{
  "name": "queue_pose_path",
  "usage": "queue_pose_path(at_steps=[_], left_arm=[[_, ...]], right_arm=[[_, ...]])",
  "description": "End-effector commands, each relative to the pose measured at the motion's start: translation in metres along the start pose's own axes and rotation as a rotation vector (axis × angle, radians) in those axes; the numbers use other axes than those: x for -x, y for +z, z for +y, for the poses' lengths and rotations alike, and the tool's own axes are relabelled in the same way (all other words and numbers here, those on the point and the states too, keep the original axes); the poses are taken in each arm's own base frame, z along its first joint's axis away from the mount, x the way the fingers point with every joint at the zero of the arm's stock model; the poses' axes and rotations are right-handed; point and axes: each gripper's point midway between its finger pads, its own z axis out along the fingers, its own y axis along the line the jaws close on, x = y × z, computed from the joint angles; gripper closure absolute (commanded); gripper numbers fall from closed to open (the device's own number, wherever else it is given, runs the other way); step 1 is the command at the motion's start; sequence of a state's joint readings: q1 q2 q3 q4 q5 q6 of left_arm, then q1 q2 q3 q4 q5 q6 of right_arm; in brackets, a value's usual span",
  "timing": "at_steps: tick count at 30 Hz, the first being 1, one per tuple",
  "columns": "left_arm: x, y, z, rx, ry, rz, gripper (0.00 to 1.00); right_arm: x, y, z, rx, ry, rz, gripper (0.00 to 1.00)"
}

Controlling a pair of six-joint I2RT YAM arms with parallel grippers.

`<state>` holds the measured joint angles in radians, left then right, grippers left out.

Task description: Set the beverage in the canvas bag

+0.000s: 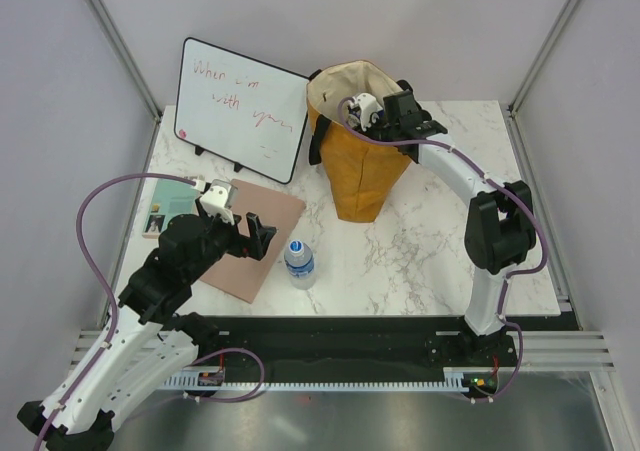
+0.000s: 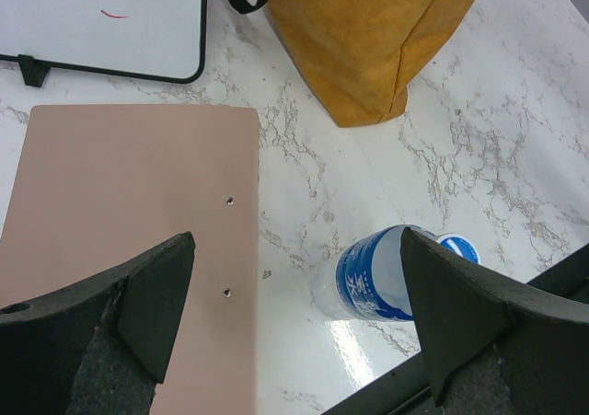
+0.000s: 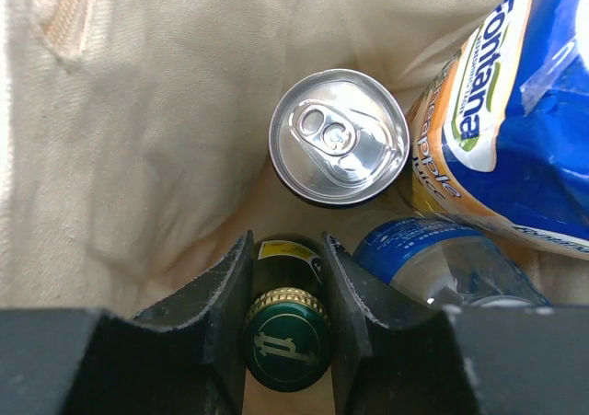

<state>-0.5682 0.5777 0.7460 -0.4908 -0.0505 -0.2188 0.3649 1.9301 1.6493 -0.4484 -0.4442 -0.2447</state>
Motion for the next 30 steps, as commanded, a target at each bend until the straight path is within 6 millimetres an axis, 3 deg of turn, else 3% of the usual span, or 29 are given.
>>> queue_pose_path(at_steps=[1, 6, 9, 18, 30], left_arm=[[0.007, 0.002, 0.000, -0.004, 0.026, -0.032, 0.00], [0.007, 0.002, -0.001, -0.006, 0.026, -0.032, 0.00], [0.008, 0.001, -0.001, -0.006, 0.026, -0.032, 0.00], [0.008, 0.000, -0.001, -0.010, 0.024, -0.036, 0.00], [0.009, -0.001, -0.002, -0.014, 0.024, -0.041, 0.00]], right_arm=[[0.045, -0.020, -0.006, -0.036, -0.097, -0.136, 0.92], [0.043, -0.019, -0.012, -0.069, -0.082, -0.129, 0.69], [0.051, -0.024, -0.014, -0.089, -0.082, -0.147, 0.61], [0.084, -0.056, -0.023, -0.199, -0.049, -0.221, 0.48], [0.127, -0.115, -0.019, -0.306, -0.013, -0.347, 0.41]])
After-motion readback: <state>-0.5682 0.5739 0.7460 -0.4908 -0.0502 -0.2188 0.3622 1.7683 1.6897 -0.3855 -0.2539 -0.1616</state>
